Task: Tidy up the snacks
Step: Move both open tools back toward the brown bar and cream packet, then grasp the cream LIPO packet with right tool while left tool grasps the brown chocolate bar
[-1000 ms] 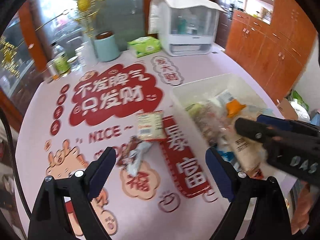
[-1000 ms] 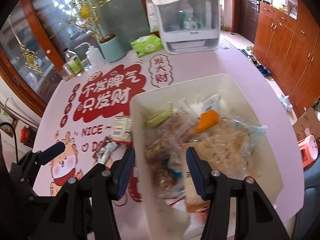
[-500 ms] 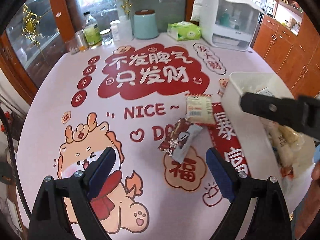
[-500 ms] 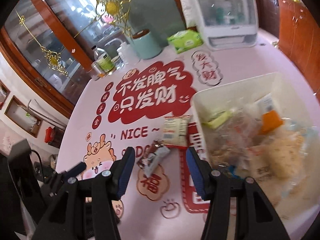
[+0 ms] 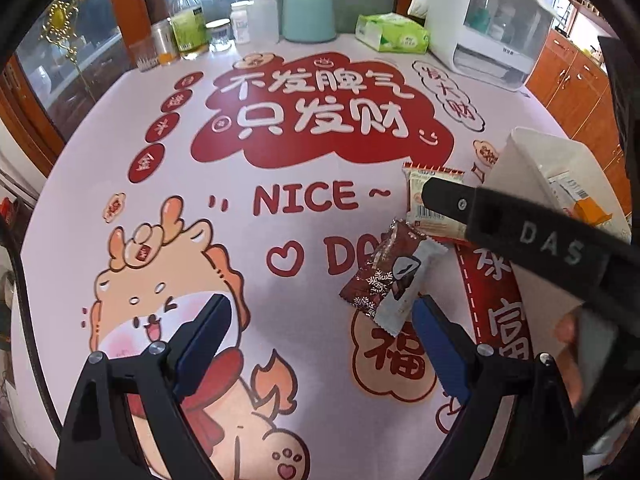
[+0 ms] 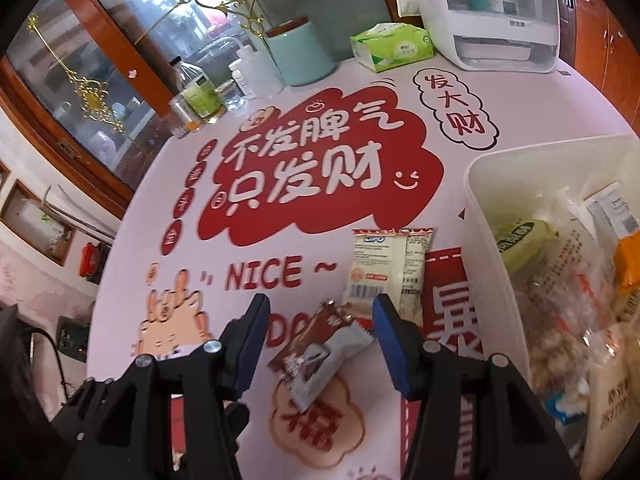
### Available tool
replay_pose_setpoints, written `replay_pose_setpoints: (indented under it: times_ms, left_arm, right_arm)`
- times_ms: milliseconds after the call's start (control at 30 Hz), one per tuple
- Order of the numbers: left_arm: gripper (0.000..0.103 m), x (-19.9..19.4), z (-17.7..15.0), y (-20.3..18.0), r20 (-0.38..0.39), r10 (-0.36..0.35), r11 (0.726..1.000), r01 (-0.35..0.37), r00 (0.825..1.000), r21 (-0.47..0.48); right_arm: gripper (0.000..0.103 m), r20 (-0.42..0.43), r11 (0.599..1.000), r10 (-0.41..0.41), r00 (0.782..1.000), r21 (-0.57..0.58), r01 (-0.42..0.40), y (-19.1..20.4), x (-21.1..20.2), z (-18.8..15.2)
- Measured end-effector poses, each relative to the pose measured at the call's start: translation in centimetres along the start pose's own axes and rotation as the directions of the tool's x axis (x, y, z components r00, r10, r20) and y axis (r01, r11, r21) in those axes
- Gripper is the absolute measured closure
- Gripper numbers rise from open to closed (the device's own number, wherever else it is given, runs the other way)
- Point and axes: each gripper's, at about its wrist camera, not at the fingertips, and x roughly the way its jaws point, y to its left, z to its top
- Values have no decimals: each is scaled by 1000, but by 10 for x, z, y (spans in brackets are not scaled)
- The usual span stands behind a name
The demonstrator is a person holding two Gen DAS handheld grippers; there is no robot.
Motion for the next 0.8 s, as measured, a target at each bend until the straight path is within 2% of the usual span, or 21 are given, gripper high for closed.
replay_pose_setpoints:
  times_ms: [100, 233, 433, 500, 567, 633, 800]
  left_arm:
    - [12, 11, 1, -1, -16, -12, 1000, 12, 1000, 3]
    - [12, 26, 6, -5, -32, -26, 1000, 26, 999, 3]
    - [12, 41, 12, -13, -49, -47, 999, 48, 998, 18]
    - [12, 46, 14, -17, -50, -52, 998, 54, 997, 26]
    - [12, 49, 15, -19, -49, -54, 998, 56, 997, 29]
    - [12, 54, 16, -21, -51, -59, 998, 60, 997, 30]
    - [12, 66, 19, -24, -57, -79, 996, 80, 995, 24]
  right_arm:
    - [49, 9, 999, -28, 1000, -20, 28, -6, 12, -3]
    - [49, 18, 999, -10, 1000, -50, 11, -10, 18, -3]
    - [49, 87, 990, -59, 994, -126, 70, -1, 14, 2]
    - [49, 91, 974, -105, 990, -192, 121, 2, 19, 1]
    - [49, 87, 960, -140, 986, -234, 157, -3, 22, 2]
    - [49, 72, 955, -141, 987, -252, 155, -11, 25, 3]
    - [49, -26, 970, -100, 995, -226, 91, -23, 35, 2]
